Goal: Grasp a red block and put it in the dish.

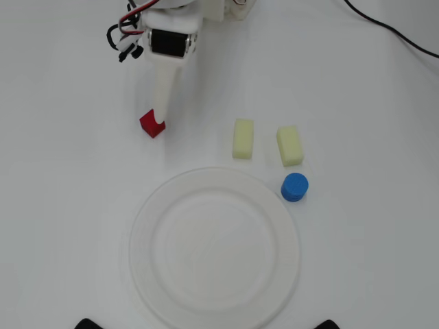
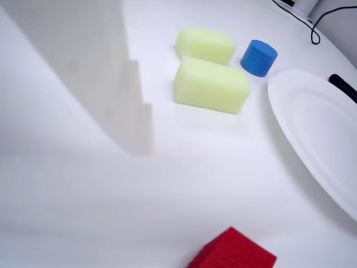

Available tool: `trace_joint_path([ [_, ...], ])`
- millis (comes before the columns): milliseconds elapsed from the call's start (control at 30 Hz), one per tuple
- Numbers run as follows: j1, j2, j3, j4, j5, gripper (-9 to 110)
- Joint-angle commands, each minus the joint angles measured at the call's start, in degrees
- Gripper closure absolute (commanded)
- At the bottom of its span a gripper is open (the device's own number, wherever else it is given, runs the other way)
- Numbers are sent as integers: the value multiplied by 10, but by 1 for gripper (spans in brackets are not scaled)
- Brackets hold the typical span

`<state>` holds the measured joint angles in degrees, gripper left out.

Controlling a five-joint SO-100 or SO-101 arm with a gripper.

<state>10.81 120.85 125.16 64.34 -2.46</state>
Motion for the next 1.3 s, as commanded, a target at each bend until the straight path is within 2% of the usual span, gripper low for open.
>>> trace_joint_path([
  [0,18,-71,-62,-14,12,64],
  [267,65,-182,-87,-31,36,63],
  [1267,47,-238,-47,-128,32,70],
])
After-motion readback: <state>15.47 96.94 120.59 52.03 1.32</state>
